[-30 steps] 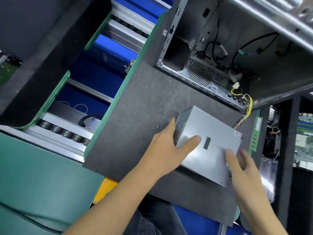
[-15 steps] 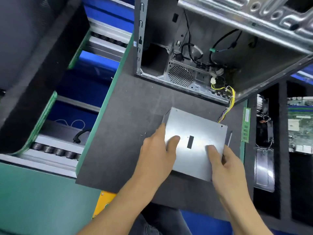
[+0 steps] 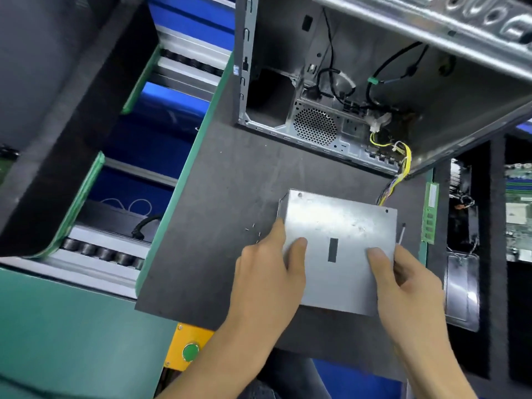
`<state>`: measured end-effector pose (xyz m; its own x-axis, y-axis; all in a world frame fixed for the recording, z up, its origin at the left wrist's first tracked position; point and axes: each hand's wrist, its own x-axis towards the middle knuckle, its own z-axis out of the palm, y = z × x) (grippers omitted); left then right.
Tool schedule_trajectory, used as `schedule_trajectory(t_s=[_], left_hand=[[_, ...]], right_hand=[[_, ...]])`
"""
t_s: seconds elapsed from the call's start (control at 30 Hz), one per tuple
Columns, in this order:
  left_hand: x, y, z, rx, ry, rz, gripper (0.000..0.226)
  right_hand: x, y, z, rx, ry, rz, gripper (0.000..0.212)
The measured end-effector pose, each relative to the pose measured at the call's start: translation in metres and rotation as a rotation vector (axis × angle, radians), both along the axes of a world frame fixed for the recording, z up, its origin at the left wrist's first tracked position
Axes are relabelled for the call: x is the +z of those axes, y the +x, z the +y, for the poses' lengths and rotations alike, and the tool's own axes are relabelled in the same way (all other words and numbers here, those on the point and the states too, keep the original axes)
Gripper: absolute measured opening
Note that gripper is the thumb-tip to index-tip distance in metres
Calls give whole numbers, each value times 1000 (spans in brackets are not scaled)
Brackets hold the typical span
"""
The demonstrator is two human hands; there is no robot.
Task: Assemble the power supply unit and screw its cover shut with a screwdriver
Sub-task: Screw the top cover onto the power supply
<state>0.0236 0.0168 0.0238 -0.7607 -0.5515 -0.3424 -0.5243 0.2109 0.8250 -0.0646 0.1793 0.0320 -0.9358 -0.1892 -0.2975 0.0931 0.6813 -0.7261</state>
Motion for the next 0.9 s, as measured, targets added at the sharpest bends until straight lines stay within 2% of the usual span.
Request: schedule_trajectory(t_s=[0.07, 0.13, 0.17, 0.23, 0.33, 0.37, 0.4, 0.5, 0.57, 0.67, 0.73, 0.9], left_hand=[[1, 0, 0, -22, -15, 14, 37], [1, -1, -1, -23, 2, 7, 42], [0, -2, -1, -28, 16, 16, 48], [0, -2, -5, -52, 36, 43, 55], [-7, 0, -14, -121, 155, 139, 50], [-10, 2, -19, -151, 177, 162, 55], [-16, 6, -25, -191, 179, 159, 71], [-35, 19, -47, -392, 186, 33, 141], [-39, 15, -59, -542, 103, 15, 160], [-38, -4, -70, -725, -52, 95, 163], [-40, -10, -77, -803, -109, 86, 165], [-48, -13, -88, -856, -209, 73, 165]], right_hand=[[5, -6, -1, 16, 26, 16, 22], [3, -11, 0, 41, 37, -4, 37], [1, -12, 1, 40, 35, -20, 36], [-3, -13, -1, 25, 55, -44, 19], [-7, -12, 1, 28, 84, -43, 15], [-8, -13, 3, 43, 84, -52, 10], [-8, -15, 6, 63, 100, -70, 26], [-4, -23, 12, 299, 240, -62, 123], [1, -28, 9, 637, 371, 39, 149], [9, -37, -1, 940, 582, 186, 150], [16, -44, -9, 1018, 657, 292, 145], [22, -49, -22, 1114, 660, 331, 143]])
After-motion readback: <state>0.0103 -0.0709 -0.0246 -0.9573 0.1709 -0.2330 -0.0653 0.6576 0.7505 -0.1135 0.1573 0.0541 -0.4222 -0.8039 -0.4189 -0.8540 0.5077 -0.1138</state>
